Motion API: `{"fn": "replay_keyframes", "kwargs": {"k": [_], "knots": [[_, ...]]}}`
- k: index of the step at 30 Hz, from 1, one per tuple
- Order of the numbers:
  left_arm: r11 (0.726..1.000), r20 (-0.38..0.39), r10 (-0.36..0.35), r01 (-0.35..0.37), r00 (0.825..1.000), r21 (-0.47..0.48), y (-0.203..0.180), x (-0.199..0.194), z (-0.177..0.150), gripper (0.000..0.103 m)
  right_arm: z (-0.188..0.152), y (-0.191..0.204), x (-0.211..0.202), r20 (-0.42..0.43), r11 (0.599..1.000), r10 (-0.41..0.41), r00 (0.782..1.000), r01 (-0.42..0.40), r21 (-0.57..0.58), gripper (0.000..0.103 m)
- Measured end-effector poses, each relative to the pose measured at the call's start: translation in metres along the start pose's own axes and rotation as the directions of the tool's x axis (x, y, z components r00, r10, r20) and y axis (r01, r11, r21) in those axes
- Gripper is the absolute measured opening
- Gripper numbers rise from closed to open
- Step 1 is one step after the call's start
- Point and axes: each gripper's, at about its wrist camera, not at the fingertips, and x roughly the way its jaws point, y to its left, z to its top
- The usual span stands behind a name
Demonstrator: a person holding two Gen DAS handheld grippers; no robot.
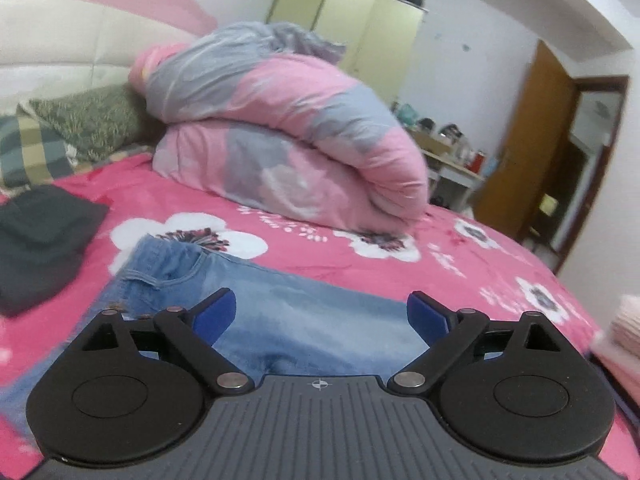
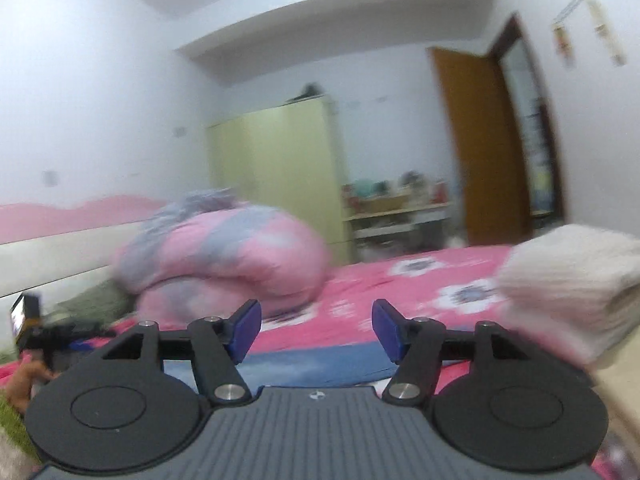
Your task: Fold clothes
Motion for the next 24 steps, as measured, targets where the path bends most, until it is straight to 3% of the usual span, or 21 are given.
{"fn": "replay_keyframes", "kwargs": {"k": [3,5,7,9,11,14,18,20,22,24], "knots": [[0.999,0.021,0.024,-0.025,0.999,0.035,0.005,-0.051,0.02,0.095,-0.018,0.023,0.013,-0.042,0.988,0.152,0.987,-0.152,0.015,0.064],[0.997,0.043,0.049,-0.052,0.998,0.052,0.01,-0.085,0.036,0.097,-0.034,0.037,0.025,-0.086,0.965,0.26,0.962,-0.256,0.059,0.064],[0.988,0.076,0.125,-0.131,0.989,0.083,0.014,-0.117,0.051,0.097,-0.05,0.049,0.038,-0.13,0.931,0.359,0.924,-0.345,0.118,0.064],[0.961,0.121,0.227,-0.243,0.966,0.133,0.015,-0.145,0.064,0.099,-0.065,0.06,0.052,-0.18,0.893,0.439,0.88,-0.407,0.189,0.064],[0.913,0.174,0.333,-0.363,0.927,0.186,0.015,-0.163,0.067,0.102,-0.079,0.07,0.063,-0.228,0.857,0.503,0.834,-0.446,0.259,0.064],[0.831,0.203,0.465,-0.504,0.862,0.236,0.02,-0.166,0.049,0.103,-0.098,0.076,0.078,-0.292,0.843,0.524,0.8,-0.44,0.308,0.064],[0.804,0.053,0.549,-0.545,0.834,0.239,0.043,-0.131,-0.005,0.103,-0.124,0.082,0.09,-0.398,0.853,0.515,0.76,-0.408,0.325,0.064],[0.821,-0.046,0.551,-0.531,0.833,0.208,0.057,-0.109,-0.035,0.103,-0.135,0.08,0.084,-0.422,0.854,0.514,0.747,-0.397,0.336,0.064],[0.827,-0.108,0.555,-0.533,0.825,0.18,0.069,-0.09,-0.06,0.102,-0.137,0.077,0.082,-0.433,0.857,0.51,0.744,-0.393,0.333,0.064],[0.836,-0.157,0.547,-0.528,0.822,0.148,0.078,-0.075,-0.081,0.102,-0.138,0.077,0.078,-0.435,0.869,0.49,0.755,-0.388,0.306,0.064]]}}
